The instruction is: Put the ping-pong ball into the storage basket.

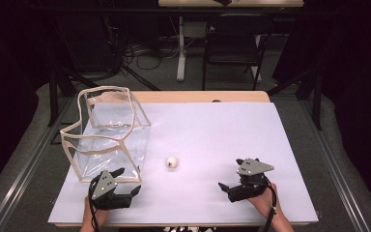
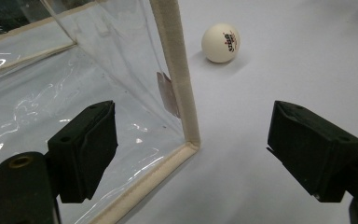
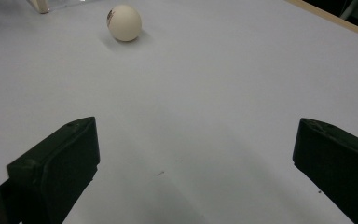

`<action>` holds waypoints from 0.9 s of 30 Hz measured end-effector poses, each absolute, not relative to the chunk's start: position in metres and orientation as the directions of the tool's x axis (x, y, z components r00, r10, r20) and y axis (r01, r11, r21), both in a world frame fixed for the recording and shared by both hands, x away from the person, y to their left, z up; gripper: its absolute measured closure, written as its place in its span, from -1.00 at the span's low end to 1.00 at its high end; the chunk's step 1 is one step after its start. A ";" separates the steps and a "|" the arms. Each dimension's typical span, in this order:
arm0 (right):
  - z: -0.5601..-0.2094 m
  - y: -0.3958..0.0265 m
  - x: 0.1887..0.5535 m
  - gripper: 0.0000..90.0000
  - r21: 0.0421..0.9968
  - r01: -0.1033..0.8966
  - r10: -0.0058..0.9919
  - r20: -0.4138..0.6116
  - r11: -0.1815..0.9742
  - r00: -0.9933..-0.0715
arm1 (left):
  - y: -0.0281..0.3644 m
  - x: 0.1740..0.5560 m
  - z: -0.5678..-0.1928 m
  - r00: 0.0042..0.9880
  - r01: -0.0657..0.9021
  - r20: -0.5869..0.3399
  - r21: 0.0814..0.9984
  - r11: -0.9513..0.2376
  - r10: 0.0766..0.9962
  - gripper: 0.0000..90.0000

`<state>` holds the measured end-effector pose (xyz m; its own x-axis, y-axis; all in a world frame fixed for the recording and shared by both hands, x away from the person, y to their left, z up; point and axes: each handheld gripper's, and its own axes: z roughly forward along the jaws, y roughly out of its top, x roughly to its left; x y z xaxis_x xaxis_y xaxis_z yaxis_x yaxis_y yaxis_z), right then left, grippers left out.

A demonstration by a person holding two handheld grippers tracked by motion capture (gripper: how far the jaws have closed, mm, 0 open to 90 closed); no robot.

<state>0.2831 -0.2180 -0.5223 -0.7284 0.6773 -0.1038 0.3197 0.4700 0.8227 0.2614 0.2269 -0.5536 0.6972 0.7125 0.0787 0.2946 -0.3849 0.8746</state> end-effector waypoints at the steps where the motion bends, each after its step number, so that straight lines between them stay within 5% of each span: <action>1: -0.522 -0.218 0.283 -0.99 0.823 0.320 0.677 -0.104 0.470 -0.728 | 0.227 0.262 -0.554 0.698 0.295 0.078 0.875 -0.385 0.712 -0.64; 27: -0.519 -0.192 0.303 -0.99 0.793 0.313 0.632 -0.114 0.522 -0.767 | 0.227 0.262 -0.554 0.700 0.289 0.085 0.874 -0.391 0.709 -0.64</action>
